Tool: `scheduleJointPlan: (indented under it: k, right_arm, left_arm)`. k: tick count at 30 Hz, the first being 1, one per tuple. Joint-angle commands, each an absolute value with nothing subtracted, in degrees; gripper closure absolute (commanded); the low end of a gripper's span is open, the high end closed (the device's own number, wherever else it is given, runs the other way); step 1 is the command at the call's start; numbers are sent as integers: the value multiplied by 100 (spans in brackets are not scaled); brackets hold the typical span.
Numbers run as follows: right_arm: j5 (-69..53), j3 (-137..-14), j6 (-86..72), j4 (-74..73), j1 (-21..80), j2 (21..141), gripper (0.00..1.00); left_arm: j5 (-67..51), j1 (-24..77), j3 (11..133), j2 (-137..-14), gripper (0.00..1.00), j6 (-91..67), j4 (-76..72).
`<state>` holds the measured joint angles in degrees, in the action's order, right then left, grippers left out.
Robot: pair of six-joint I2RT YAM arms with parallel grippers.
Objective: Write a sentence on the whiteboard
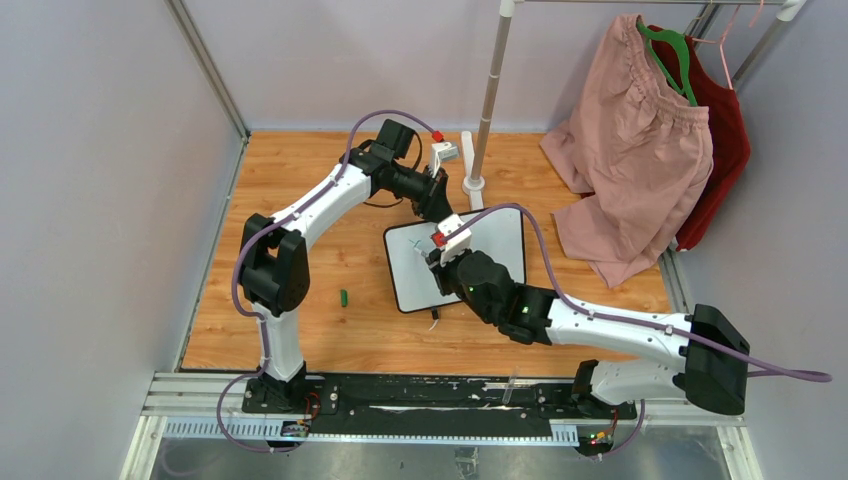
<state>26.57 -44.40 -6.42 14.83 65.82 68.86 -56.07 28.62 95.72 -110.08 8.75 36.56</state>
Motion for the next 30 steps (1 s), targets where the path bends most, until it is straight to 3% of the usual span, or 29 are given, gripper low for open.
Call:
scheduleJointPlan:
  k: [1,30]
  right_arm:
    - [2622,-4524,-839,1187,6509,6932,100]
    - [2562,-4431,-1250,751,6649,6149,100]
  left_arm:
    - [-5500,2892,9466,-10873,100,967,3723]
    - [-5486,2892,9431,-10881,100,940,3696]
